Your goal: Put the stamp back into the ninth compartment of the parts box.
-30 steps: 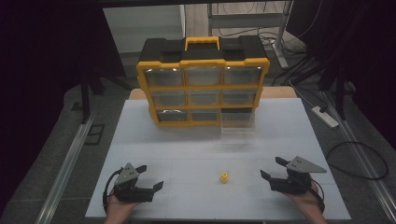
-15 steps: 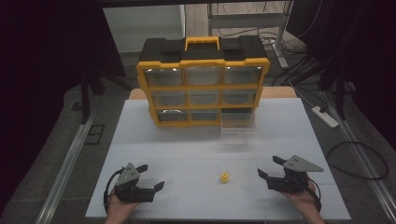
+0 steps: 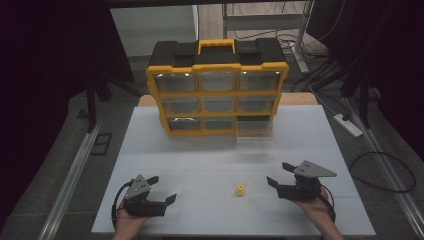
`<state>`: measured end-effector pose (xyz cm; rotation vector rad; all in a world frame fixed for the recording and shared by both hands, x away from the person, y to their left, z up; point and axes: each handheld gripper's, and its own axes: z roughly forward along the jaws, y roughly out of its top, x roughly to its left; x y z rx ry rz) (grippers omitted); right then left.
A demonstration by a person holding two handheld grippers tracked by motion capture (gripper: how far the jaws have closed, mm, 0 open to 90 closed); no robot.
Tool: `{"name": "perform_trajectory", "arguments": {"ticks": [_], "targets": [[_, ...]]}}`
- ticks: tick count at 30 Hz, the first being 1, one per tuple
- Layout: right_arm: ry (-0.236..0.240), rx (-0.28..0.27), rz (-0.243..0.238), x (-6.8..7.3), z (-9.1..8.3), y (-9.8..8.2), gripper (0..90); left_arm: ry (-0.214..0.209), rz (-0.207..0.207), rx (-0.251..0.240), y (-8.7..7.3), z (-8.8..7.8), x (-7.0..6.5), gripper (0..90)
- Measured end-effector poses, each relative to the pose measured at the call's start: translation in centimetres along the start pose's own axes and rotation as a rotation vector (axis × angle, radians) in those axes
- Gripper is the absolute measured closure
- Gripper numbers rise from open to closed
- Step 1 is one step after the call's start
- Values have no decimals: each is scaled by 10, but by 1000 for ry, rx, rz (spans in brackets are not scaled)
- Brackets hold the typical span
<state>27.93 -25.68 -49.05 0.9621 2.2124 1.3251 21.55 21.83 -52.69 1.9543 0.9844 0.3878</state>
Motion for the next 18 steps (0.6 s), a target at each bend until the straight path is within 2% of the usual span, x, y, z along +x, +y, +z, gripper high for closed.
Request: {"name": "perform_trajectory", "arguments": {"ticks": [10,18], "targets": [[37,-1,-22,9,8,14,227,1,9,1,0,1,-1,94],[65,19,-70,20,17,22,231,1,16,1,0,1,-1,95]]}}
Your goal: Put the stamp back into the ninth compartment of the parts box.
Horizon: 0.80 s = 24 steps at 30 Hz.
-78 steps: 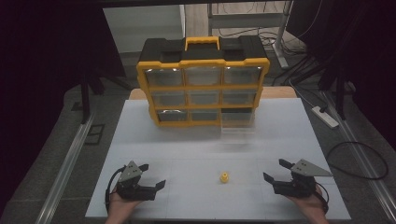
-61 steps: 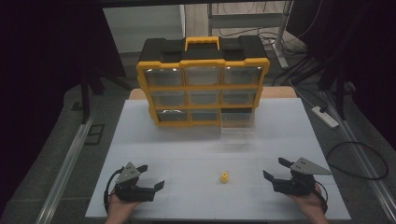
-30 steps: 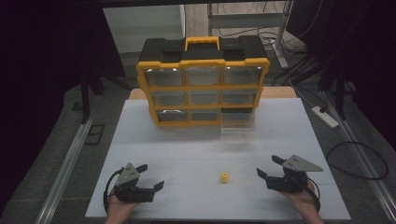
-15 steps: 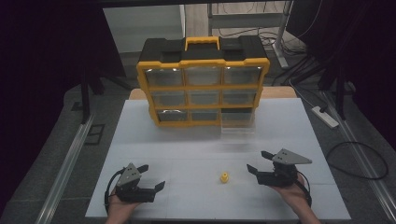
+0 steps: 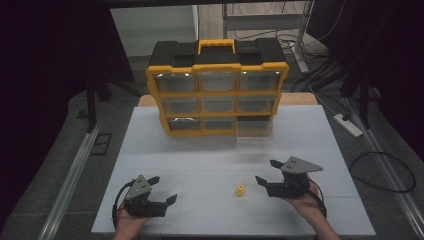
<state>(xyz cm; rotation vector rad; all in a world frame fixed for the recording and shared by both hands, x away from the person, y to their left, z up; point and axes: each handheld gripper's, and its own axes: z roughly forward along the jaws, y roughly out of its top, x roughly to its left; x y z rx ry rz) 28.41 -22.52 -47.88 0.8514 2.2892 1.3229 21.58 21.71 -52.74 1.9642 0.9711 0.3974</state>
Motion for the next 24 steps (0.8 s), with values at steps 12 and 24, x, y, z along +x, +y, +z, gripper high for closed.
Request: {"name": "perform_trajectory", "arguments": {"ticks": [12,24], "targets": [[24,8,-23,11,11,11,243,-2,6,7,0,1,-1,96],[63,24,-38,21,23,18,246,-2,8,7,0,2,-1,96]]}}
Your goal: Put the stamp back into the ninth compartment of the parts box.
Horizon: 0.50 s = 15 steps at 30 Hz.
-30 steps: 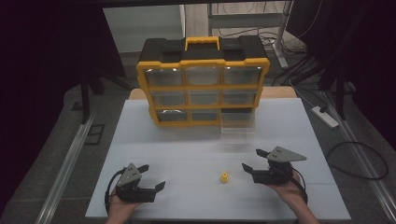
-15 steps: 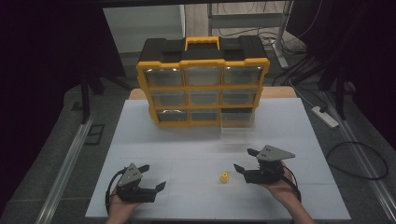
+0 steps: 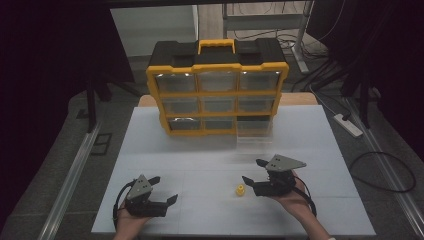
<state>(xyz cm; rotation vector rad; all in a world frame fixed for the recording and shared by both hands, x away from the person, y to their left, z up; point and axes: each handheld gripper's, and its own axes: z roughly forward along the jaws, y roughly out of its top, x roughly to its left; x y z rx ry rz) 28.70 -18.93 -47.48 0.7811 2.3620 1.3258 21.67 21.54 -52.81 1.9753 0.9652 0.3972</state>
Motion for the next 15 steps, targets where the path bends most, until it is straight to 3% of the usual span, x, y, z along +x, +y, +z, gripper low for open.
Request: {"name": "perform_trajectory", "arguments": {"ticks": [15], "targets": [[59,95,-33,16,25,-5,245,-5,4,4,0,0,0,96]]}}
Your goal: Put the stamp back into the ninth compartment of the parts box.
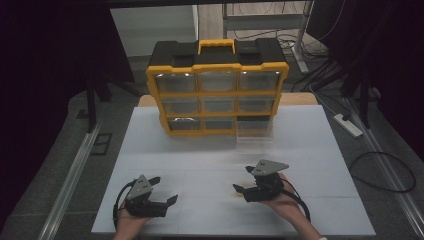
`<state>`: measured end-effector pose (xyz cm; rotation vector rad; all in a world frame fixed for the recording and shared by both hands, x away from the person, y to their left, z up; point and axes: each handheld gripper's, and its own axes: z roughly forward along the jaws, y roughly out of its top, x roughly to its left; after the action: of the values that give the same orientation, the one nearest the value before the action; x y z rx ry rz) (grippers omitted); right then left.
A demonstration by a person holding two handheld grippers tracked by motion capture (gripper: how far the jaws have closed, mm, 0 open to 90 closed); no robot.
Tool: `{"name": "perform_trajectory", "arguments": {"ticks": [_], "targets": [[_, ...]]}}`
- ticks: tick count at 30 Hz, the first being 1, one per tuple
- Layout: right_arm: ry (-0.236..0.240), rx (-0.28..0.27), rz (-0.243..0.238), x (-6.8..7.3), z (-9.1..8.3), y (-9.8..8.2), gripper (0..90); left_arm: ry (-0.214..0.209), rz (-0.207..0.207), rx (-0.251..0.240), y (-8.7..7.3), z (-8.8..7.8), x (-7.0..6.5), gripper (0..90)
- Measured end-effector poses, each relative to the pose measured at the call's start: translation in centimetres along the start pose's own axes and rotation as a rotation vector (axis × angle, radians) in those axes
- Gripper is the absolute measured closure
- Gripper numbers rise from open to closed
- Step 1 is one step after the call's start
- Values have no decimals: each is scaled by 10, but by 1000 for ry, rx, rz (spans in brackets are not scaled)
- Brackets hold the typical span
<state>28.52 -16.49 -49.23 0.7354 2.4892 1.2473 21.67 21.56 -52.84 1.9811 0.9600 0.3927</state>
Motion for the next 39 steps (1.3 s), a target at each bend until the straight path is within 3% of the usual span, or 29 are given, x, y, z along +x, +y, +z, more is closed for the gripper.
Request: {"name": "perform_trajectory", "arguments": {"ticks": [16,23,31,39], "targets": [[18,70,-21,5,10,-9,319,0,6,5,-1,0,0,97],[35,109,-42,6,15,-13,446,1,13,11,-1,0,0,98],[42,133,-61,8,15,-14,725,-1,18,15,-1,0,-1,101],[50,125,-74,8,13,-12,730,-3,19,14,-1,0,-1,103]]}}
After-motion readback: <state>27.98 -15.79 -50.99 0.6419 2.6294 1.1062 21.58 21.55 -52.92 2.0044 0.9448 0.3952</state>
